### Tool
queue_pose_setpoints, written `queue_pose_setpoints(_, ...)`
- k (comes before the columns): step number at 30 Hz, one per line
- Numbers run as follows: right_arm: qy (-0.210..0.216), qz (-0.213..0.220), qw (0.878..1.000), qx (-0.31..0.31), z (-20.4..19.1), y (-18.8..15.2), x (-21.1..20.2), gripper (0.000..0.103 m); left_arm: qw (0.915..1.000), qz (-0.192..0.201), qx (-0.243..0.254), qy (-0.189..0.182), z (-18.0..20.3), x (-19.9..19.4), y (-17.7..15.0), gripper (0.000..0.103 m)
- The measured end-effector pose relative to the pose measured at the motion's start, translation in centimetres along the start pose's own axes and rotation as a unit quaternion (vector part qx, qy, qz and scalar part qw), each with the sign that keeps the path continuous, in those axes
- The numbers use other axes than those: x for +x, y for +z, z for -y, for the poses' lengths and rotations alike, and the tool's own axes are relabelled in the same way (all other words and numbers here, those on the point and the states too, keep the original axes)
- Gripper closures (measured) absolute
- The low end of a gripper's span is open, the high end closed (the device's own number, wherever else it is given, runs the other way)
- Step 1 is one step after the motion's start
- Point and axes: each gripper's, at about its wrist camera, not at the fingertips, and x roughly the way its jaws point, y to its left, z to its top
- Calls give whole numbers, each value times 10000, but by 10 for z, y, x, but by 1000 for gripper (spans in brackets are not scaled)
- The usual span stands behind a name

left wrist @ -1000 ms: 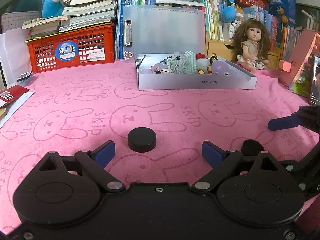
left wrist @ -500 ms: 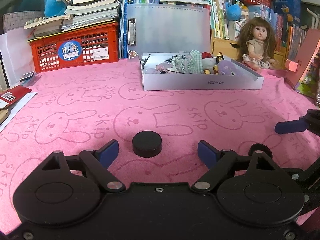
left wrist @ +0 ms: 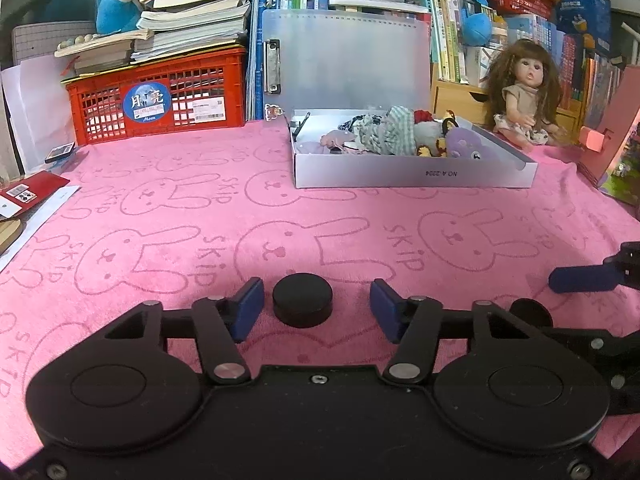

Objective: Organize objects
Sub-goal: 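Grasp a black round disc with the left tool while the right tool grasps another, then carry both black discs over the white tray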

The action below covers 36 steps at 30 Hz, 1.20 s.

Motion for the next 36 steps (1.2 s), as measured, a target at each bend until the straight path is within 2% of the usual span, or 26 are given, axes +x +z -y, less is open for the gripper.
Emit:
queue_pose_setpoints(3, 2, 22, 10000, 39, 1, 1, -1, 45, 10000, 15, -13, 33, 0, 1, 1, 58)
queue_pose_setpoints(6, -12, 53, 10000, 74, 1, 0, -3, 55, 10000, 28, -43, 56, 0, 1, 2, 73)
queue_pose_setpoints(7, -3, 63, 9999, 88, 2, 1, -3, 61, 10000, 25, -44, 55, 0, 0, 2, 73)
queue_pose_setpoints(9, 9, 80, 9999, 99, 1, 1, -4, 66, 10000, 30, -60, 47, 0, 0, 2, 73)
queue_pose_setpoints(36, -165, 246, 9991, 302, 8, 6, -8, 66, 9996, 148, 19, -257, 18, -14, 7, 73)
